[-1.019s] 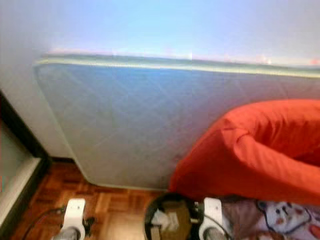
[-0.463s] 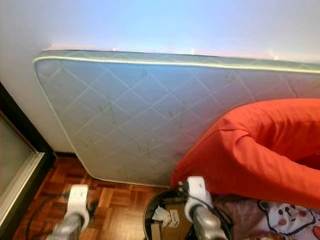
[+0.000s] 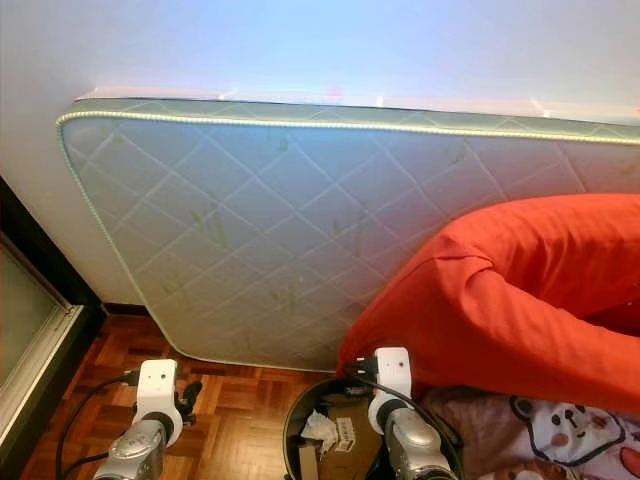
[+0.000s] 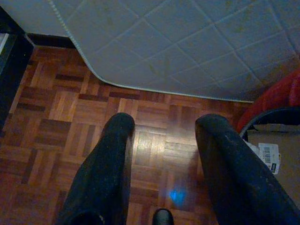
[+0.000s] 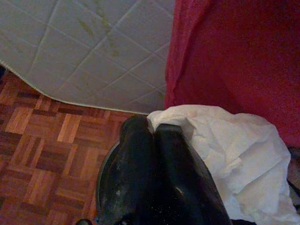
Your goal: Clean up the room
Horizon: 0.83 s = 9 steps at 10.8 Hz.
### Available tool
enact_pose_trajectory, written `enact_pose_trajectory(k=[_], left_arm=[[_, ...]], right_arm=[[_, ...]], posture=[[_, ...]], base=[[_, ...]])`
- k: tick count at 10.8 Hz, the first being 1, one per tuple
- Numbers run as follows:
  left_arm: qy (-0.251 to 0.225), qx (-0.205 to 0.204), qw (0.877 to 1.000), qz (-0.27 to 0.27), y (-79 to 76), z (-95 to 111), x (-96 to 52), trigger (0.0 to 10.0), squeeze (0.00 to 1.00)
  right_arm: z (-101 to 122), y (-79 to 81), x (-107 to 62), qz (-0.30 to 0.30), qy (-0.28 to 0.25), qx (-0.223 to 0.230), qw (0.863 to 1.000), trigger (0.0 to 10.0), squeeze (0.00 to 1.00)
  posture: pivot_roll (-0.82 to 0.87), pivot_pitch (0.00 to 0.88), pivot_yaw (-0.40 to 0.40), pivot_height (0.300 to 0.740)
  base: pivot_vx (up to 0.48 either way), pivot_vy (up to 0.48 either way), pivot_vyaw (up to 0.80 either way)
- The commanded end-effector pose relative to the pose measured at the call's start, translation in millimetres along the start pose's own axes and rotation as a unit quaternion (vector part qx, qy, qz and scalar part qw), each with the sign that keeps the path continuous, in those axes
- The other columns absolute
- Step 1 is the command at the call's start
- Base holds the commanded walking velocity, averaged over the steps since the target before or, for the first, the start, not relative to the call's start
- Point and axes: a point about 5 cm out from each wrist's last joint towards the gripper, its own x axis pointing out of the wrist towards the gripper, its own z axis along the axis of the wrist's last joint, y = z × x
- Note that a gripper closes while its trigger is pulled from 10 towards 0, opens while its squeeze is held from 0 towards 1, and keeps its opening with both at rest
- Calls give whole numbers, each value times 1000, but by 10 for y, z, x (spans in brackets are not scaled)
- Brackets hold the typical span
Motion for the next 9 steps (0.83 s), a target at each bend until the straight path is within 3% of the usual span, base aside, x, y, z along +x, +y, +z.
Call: enact_pose_trajectory(k=[1, 4, 9], left_arm=[[-5, -2, 1000, -3, -17, 4, -3, 10000, 0], [-15, -6, 1000, -7, -47, 44, 9, 10000, 0], [-17, -6, 1000, -15, -95, 48, 10, 10000, 0]], right_arm=[[-12, 4, -6, 1, -2, 3, 1000, 10000, 0], [-40, 28, -2, 13, 16, -8, 1000, 10000, 0], [-30, 95, 10, 38, 13, -20, 999, 10000, 0]], posture=[[193, 88, -48, 740], [193, 93, -51, 736], [195, 110, -63, 668]], base=[[0, 0, 0], [0, 0, 0], [0, 0, 0]])
